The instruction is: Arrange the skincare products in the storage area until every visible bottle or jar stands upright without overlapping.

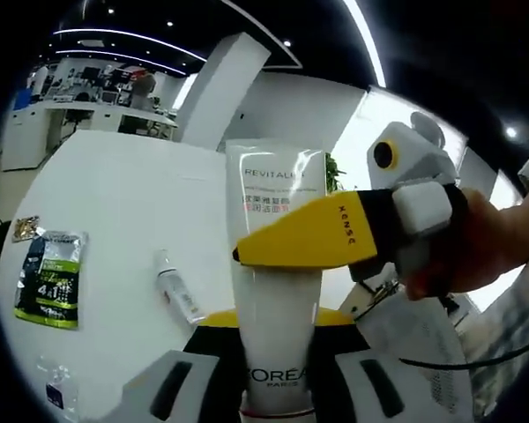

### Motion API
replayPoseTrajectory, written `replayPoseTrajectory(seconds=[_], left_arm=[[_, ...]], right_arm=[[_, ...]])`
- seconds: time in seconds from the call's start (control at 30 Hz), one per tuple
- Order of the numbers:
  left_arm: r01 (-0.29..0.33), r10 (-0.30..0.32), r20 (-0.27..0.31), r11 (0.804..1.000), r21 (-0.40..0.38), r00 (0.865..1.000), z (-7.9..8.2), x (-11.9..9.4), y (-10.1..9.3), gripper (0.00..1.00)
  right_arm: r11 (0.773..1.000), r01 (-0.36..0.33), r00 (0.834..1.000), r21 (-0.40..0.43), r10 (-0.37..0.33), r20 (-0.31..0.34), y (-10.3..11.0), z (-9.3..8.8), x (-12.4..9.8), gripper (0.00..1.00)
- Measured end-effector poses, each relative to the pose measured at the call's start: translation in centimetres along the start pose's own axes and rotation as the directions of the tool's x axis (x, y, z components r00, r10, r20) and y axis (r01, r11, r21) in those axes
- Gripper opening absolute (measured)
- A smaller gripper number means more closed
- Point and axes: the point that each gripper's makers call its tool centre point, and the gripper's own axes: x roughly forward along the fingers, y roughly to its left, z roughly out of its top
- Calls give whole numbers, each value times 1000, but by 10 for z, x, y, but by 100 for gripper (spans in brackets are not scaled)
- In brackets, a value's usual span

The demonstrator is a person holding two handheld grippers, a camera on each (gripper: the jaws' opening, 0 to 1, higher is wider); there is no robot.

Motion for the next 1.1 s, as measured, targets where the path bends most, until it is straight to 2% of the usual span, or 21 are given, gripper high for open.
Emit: replayPoseTrajectory(seconds=[0.07, 0.1, 0.17, 0.4, 0.63, 0.7, 0.73, 0.87, 0.93, 0.97, 1.03, 1.1], left_arm=[[-14, 14, -23, 1000, 19, 1000, -3, 1, 2, 24], [-28, 30, -35, 999, 38, 999, -5, 2, 5, 24], [-25, 27, -33, 999, 40, 999, -4, 2, 4, 24], [-48, 54, -49, 992, 117, 997, -5, 4, 6, 24], [-43, 49, -46, 990, 135, 998, -5, 12, 2, 32], [-29, 34, -43, 992, 122, 998, -4, 14, 1, 35], [-22, 24, -32, 996, 85, 999, -3, 15, 0, 35], [-15, 19, -33, 996, 93, 999, -1, 18, 0, 36], [-13, 16, -34, 996, 89, 999, -1, 19, 0, 36], [-12, 15, -37, 997, 79, 999, 0, 20, 2, 37], [-16, 18, -38, 998, 62, 999, 1, 21, 5, 37], [-10, 12, -35, 999, 49, 999, 2, 21, 5, 38]], right_arm=[[1000, 3, 999, 19, -4, 50, -3, 9, -2, 19], [998, -3, 998, 57, 0, 63, -4, 13, -3, 19], [999, -2, 999, 52, -1, 51, -8, 13, -2, 16], [999, -18, 999, 39, 17, 30, -8, 12, -2, 14], [995, -31, 999, -90, 32, 10, -8, 13, -7, 10], [995, -33, 999, -98, 34, 9, -8, 13, -7, 10], [994, -34, 999, -105, 35, 9, -9, 14, -8, 10], [990, -43, 999, -134, 43, 2, -11, 16, -9, 10], [983, -48, 999, -177, 47, -9, -10, 18, -9, 10], [972, -48, 999, -229, 44, -21, -11, 19, -9, 10], [947, -58, 998, -317, 48, -41, -10, 22, -8, 10], [906, -103, 994, -410, 78, -79, -3, 22, -8, 10]])
